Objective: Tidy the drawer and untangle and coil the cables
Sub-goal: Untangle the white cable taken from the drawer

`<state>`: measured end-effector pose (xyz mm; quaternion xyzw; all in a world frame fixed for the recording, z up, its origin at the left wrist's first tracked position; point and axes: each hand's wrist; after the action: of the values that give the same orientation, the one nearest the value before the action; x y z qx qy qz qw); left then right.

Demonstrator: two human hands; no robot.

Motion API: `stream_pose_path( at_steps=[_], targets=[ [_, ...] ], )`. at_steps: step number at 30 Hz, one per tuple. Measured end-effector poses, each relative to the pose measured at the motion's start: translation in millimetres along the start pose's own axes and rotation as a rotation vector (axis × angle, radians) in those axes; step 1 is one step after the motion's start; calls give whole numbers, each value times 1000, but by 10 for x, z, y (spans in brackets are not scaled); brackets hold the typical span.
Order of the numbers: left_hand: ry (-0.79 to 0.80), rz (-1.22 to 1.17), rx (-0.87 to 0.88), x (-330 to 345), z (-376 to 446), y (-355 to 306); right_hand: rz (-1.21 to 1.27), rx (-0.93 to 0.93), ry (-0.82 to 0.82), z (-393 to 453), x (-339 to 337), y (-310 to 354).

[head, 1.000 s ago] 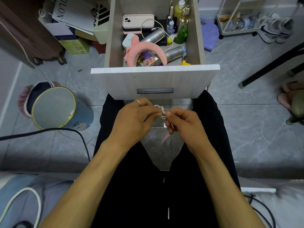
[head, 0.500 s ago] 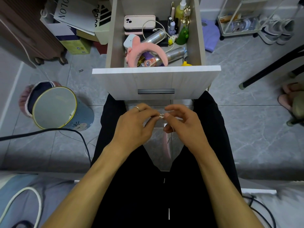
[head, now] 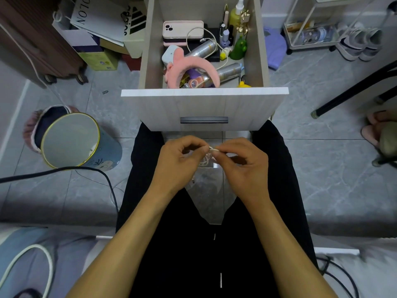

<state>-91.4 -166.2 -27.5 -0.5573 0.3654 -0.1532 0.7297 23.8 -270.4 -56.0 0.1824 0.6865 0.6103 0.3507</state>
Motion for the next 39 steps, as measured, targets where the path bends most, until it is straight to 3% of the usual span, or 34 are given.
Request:
stream_pose_path(
  at_steps=[4,7,12,14,19,21,23,26,28,34,39],
  targets=[
    [-84,-112,-144,56,-2,50,125,173,105,-16,26,61],
    [-113,-114,-171,59,-16,88,-55,280,284,23,5,44],
    [-27,121,-97,97,-139,184,-289,200,424,61,4,50],
    [-39,154,-101,115,-175,214,-134,264,451,49,5,33],
    [-109,35,-208,176,-117,185,751,719,463,83,-12,-23],
    [-168,-28,-232,136,-84,206,825,785,475,117,-62,-61],
    [-194,-67,-253,59,-71,258,687,777,472,146,-135,-89],
    [-161,-42,-244,6,-94,327,187,675,426,150,-172,-77],
    [-155,-15,-236,1,-114,358,-11,564,412,133,-150,-63],
    [-197,5,-281,-11,-111,472,250,579,356,104,-151,-62],
    [-243,-51,-343,87,-43,483,181,598,399,103,-93,-35]
  ],
)
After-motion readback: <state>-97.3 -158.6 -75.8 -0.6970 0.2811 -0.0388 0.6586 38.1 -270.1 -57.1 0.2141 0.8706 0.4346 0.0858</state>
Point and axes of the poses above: each hand's wrist, its own z-axis towards the middle knuckle, its own x-axis out of the palm, y = z × x, and after that the axes turned 15 degrees about x, right-handed
